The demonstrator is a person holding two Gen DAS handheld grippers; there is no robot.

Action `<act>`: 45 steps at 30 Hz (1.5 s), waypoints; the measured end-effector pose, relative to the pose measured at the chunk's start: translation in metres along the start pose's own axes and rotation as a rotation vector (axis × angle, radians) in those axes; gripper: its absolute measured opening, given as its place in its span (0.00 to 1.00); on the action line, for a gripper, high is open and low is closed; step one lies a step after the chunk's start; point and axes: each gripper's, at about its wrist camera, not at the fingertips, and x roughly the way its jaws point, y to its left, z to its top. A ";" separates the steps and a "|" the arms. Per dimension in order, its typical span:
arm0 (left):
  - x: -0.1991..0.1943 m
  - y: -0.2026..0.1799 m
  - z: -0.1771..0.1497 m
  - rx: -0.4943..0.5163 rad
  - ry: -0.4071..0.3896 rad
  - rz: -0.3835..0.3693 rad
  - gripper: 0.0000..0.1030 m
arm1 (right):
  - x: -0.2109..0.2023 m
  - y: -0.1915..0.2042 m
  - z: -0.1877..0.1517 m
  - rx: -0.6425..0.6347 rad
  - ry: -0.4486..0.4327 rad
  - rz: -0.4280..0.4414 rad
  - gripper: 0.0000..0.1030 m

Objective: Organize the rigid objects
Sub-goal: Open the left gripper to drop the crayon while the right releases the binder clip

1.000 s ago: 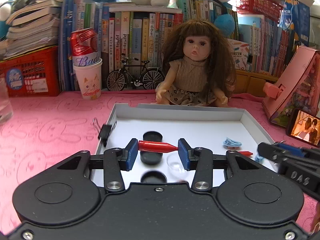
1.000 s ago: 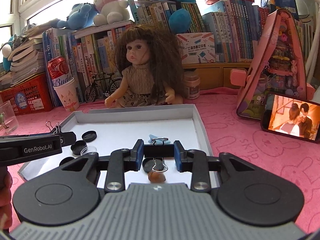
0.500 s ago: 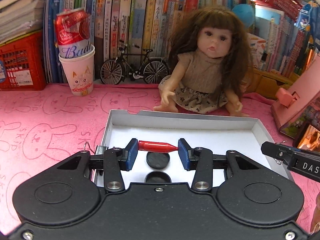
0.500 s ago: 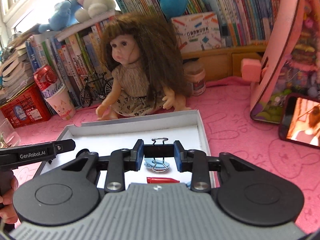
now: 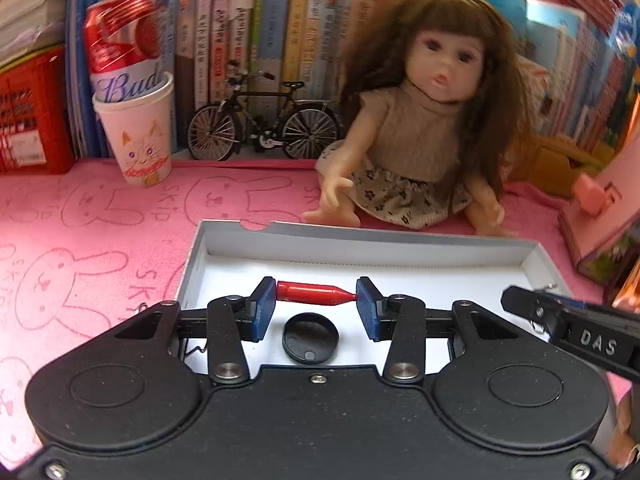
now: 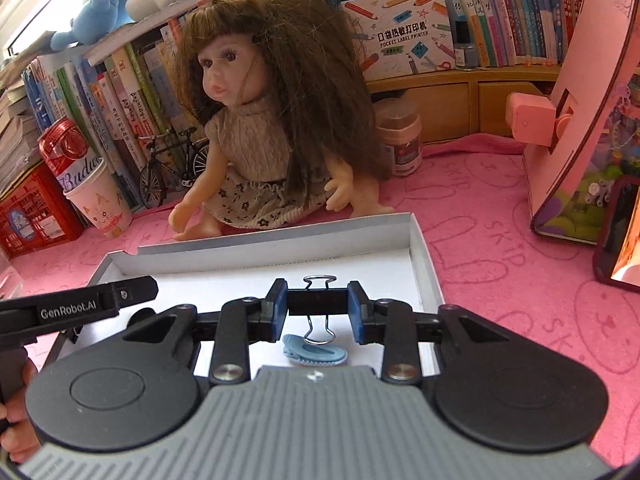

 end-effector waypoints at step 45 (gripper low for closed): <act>0.006 -0.032 -0.013 0.067 0.045 0.050 0.49 | 0.006 -0.006 -0.003 0.053 0.005 -0.032 0.53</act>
